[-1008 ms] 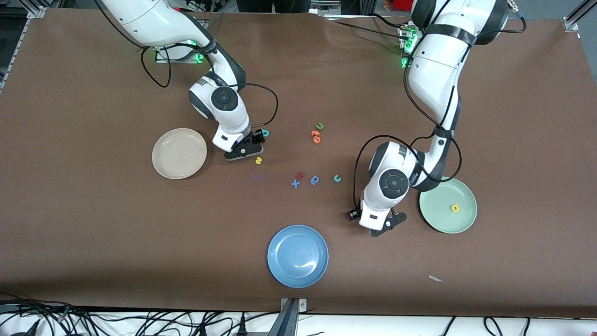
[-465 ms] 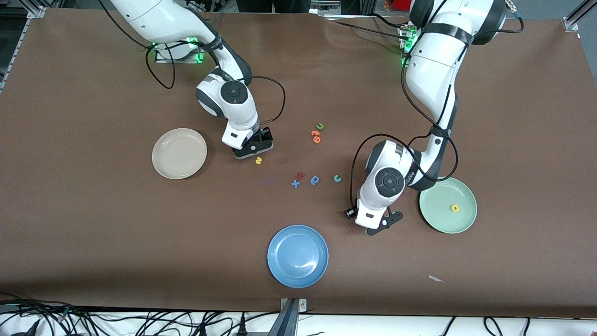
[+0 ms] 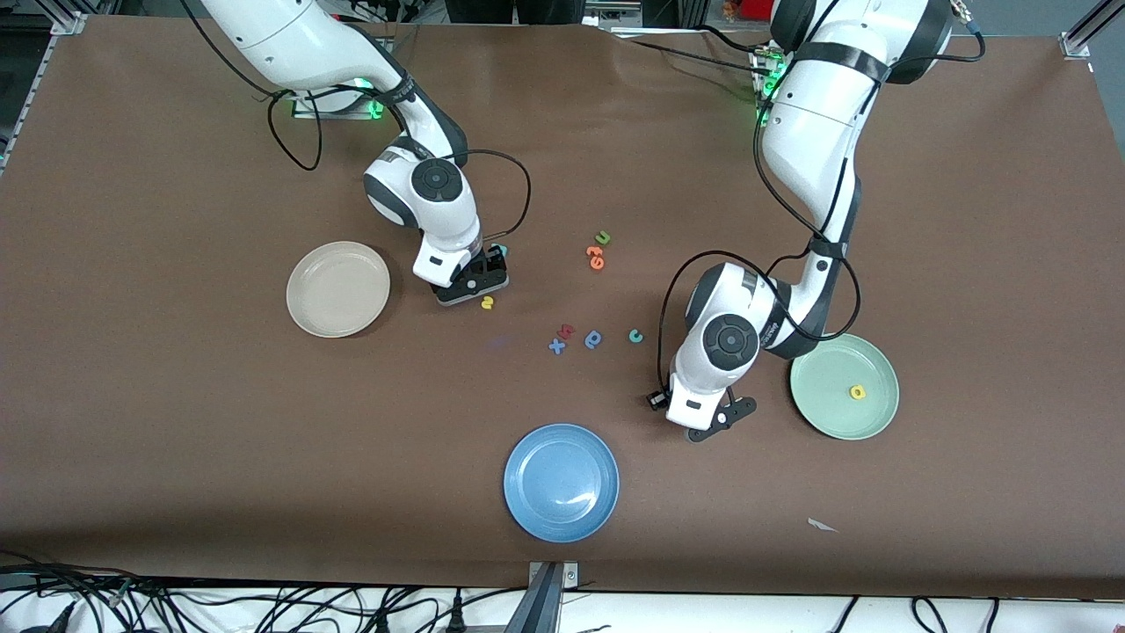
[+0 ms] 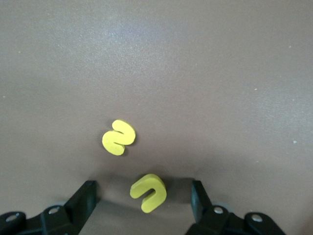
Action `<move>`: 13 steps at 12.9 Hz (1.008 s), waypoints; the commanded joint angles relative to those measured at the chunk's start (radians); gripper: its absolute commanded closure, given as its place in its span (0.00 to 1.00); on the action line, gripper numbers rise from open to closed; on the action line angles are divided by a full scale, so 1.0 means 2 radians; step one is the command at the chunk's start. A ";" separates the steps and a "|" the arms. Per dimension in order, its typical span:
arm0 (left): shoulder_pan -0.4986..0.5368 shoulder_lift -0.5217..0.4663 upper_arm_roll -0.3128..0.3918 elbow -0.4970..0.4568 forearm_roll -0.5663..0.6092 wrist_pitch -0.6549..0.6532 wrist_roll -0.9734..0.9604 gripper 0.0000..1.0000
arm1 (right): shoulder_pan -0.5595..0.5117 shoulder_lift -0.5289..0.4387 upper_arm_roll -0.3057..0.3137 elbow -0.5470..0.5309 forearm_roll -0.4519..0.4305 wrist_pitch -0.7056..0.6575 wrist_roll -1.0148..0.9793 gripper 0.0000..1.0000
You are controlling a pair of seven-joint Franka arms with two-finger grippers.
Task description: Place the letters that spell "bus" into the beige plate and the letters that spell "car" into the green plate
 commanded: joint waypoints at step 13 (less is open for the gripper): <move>-0.005 0.005 0.008 0.006 0.004 -0.010 0.000 0.80 | 0.003 0.008 -0.016 0.000 -0.012 0.006 0.010 0.63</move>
